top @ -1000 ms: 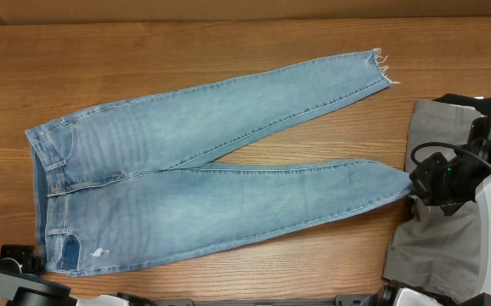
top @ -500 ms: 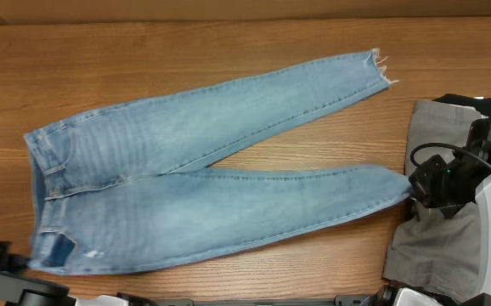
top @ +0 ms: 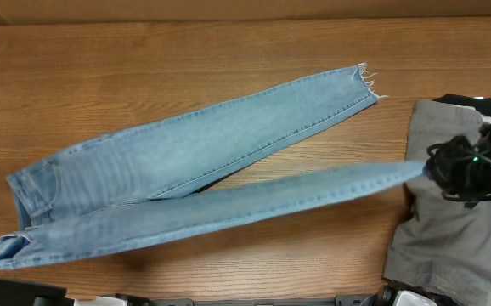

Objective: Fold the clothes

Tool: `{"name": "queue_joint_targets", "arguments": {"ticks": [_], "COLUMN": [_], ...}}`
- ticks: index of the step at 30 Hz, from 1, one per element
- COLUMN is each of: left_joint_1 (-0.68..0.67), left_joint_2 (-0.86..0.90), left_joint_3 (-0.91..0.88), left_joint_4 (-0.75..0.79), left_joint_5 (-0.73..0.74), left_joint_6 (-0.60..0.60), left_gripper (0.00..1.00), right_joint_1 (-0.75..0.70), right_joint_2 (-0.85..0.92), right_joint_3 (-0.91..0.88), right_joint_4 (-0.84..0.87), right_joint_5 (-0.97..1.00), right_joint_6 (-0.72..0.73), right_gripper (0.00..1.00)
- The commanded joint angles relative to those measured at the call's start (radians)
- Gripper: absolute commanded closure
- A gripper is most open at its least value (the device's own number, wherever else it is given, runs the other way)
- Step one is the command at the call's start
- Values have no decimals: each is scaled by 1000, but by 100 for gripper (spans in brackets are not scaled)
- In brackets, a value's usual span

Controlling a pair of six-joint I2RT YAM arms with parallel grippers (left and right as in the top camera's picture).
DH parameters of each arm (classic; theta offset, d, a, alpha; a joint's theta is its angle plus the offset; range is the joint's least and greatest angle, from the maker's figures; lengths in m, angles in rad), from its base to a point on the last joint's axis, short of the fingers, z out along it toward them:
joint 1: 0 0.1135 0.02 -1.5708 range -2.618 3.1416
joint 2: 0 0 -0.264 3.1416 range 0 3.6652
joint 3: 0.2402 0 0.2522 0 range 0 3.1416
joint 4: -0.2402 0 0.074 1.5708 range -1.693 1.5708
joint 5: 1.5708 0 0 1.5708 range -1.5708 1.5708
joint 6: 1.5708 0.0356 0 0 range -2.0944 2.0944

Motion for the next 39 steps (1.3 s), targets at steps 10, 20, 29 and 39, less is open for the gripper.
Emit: {"name": "queue_joint_targets", "arguments": {"ticks": [10, 20, 29, 39], "left_joint_1": [-204, -436, -442, -441], "left_joint_2": [-8, 39, 136, 193], "left_joint_3": [64, 63, 63, 63], "left_joint_4": [196, 265, 290, 314], "left_joint_5": [-64, -418, -425, -414], "left_joint_6": [-21, -49, -56, -85], "left_gripper": [96, 96, 96, 96], "right_joint_1": [80, 183, 197, 233], "right_joint_2": [219, 444, 557, 572], "right_joint_3": [38, 38, 38, 38], "right_joint_4": [350, 580, 718, 844], "right_joint_5": [-37, -37, -38, -49], "right_joint_6": [70, 167, 177, 178], "right_gripper": [96, 96, 96, 96]}}
